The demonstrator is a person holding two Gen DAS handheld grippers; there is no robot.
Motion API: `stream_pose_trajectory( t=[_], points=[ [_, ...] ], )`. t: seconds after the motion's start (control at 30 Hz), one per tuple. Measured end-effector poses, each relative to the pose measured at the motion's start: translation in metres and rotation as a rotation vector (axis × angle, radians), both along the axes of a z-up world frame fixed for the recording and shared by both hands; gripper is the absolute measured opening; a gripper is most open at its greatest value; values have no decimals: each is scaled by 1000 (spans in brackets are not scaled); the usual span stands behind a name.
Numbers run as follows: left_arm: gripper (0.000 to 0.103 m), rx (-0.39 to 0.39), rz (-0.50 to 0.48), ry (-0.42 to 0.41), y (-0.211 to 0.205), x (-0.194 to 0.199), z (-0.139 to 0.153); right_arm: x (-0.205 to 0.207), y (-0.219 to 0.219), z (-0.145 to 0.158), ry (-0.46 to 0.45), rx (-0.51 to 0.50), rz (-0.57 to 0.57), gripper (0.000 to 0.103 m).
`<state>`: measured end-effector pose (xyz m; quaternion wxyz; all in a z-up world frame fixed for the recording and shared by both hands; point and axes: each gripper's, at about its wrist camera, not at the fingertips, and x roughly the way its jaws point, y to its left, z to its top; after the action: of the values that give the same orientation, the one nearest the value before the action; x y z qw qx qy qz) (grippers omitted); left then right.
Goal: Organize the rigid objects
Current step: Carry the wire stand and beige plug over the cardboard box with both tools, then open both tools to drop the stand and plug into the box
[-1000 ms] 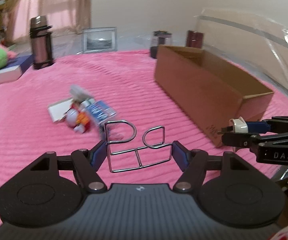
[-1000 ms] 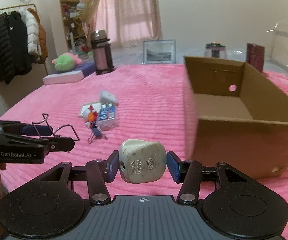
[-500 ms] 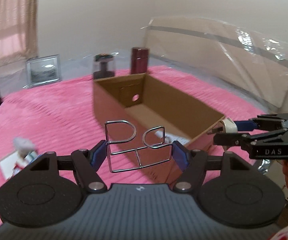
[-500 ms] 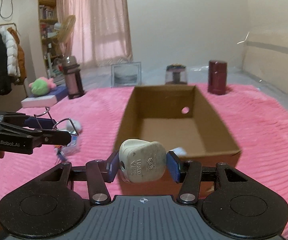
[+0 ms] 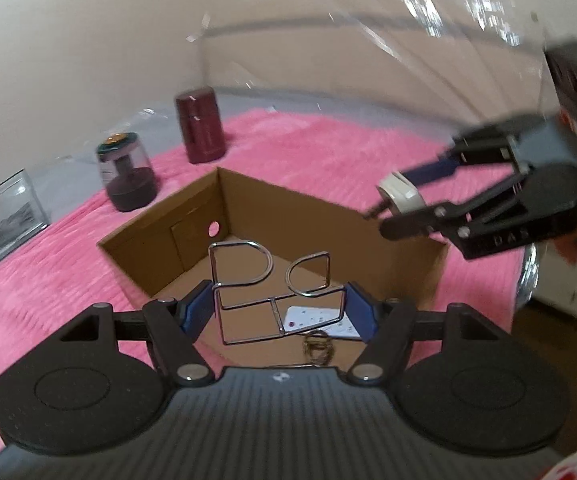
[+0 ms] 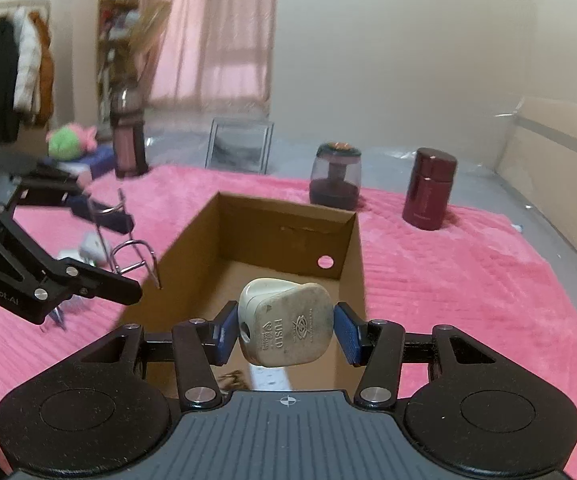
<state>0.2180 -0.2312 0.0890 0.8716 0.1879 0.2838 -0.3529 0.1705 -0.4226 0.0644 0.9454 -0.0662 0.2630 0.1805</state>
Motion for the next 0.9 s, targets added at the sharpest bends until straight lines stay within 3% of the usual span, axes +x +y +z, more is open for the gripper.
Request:
stream_pose_trajectory(
  t=[0.3,0.57,0.9],
  points=[
    [66,182,-108,57,-29,64,-33,67,19,-39,99,-287,191,48],
    [66,299,-163,93,-42,95,-62,103,41,-81,160,-477,292,48],
    [66,379,-182,143,-51,116,-91,149,49,-109,230,-541,292,48]
  ],
)
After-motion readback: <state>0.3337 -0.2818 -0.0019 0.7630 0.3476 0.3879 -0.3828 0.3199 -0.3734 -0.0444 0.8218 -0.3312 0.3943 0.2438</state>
